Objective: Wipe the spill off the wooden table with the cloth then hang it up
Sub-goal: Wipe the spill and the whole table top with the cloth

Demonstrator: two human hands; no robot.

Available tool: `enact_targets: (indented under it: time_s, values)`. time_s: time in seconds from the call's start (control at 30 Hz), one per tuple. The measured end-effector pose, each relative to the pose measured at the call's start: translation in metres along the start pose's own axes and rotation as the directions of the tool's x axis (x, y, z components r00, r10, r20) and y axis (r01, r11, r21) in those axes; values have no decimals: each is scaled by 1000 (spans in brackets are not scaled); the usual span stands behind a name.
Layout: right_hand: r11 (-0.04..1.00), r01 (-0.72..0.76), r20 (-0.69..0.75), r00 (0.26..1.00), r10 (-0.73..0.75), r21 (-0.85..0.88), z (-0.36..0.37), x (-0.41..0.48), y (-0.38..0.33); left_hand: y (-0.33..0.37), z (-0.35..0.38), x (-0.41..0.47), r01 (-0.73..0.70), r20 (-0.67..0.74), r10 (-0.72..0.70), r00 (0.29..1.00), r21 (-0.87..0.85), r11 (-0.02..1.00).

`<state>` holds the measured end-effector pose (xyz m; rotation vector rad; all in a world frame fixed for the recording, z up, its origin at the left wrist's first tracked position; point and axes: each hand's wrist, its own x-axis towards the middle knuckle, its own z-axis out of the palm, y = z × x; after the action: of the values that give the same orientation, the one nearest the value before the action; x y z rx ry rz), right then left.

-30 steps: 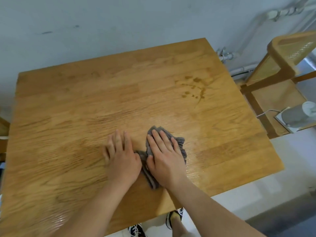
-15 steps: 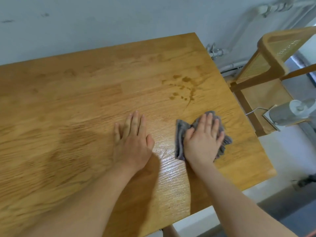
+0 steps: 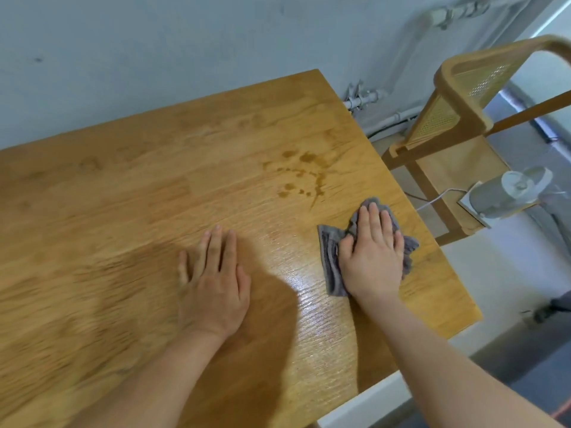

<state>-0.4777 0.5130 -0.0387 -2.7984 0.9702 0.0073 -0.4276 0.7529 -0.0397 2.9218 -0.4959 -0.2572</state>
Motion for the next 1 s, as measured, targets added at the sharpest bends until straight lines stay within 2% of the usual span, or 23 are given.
enact_targets:
  time_s: [0.03, 0.07, 0.1, 0.17, 0.2, 0.27, 0.33, 0.43, 0.5, 0.57, 0.6, 0.67, 0.77, 0.8, 0.83, 0.87, 0.9, 0.93, 0.97, 1.0]
  values:
    - [1000, -5, -11, 1000, 6, 22, 2, -8, -20, 0, 1, -1, 3, -2, -3, 1000, 3, 1000]
    - [995, 90, -15, 996, -89, 50, 5, -18, -40, -1, 1, -1, 6, -6, -6, 1000, 7, 1000]
    - [963, 260, 2, 965, -261, 69, 9, -32, -61, -1, 2, -1, 7, -10, -6, 1000, 11, 1000]
    - [807, 585, 76, 804, -590, 82, 17, -65, -87, -1, 3, -2, 3, -7, -3, 1000, 15, 1000]
    - [744, 662, 89, 739, -668, 94, 18, -70, -86, -1, 2, -2, 4, -8, -3, 1000, 18, 1000]
    - [706, 701, 95, 699, -708, 102, 15, -55, -67, -2, 0, 0, 8, -18, -7, 1000, 25, 1000]
    - [773, 632, 74, 769, -634, 52, 11, -30, -32, -1, -1, 1, 13, -22, -12, 1000, 30, 999]
    - [954, 300, 13, 954, -300, 9, -1, 2, 19, -1, 1, 0, 4, -24, -4, 1000, 38, 999]
    - [998, 66, -35, 997, -66, 21, 0, 2, 19, -1, 1, -1, 9, -19, -9, 1000, 37, 999]
    - [995, -74, -59, 995, 78, 66, 7, -15, -14, -1, 2, 1, 15, -23, -14, 1000, 29, 999]
    - [996, -42, -56, 997, 46, 79, 11, -30, -33, -2, 1, 1, 14, -24, -13, 1000, 25, 1000]
    - [974, 214, 2, 977, -215, 70, 17, -66, -65, -2, 1, 1, 11, -32, -10, 999, 17, 1000]
    - [816, 569, 96, 811, -577, 101, 12, -73, -50, -2, 0, -1, 10, -46, -10, 999, 5, 1000]
    - [771, 628, 111, 763, -636, 107, 7, -58, -31, -1, -1, 0, 8, -42, -7, 999, 6, 1000]
    - [758, 647, 102, 751, -652, 86, 3, -39, -10, 0, -2, 0, 7, -39, -6, 999, 9, 1000]
    - [796, 601, 76, 792, -606, 71, 1, -19, 11, 0, -3, 2, 8, -37, -8, 999, 12, 1000]
    - [869, 491, 29, 869, -494, 61, -3, -1, 28, 0, -2, 3, 11, -37, -10, 999, 15, 1000]
    - [945, 322, 0, 947, -323, 53, -7, 10, 39, 1, -2, 3, 13, -36, -12, 999, 19, 1000]
    - [990, 131, -31, 991, -130, 42, -7, 12, 41, 1, -1, 1, 16, -37, -15, 999, 22, 1000]
    - [999, -25, -62, 998, 28, 45, -4, 9, 33, 2, 0, 0, 19, -44, -18, 999, 24, 1000]
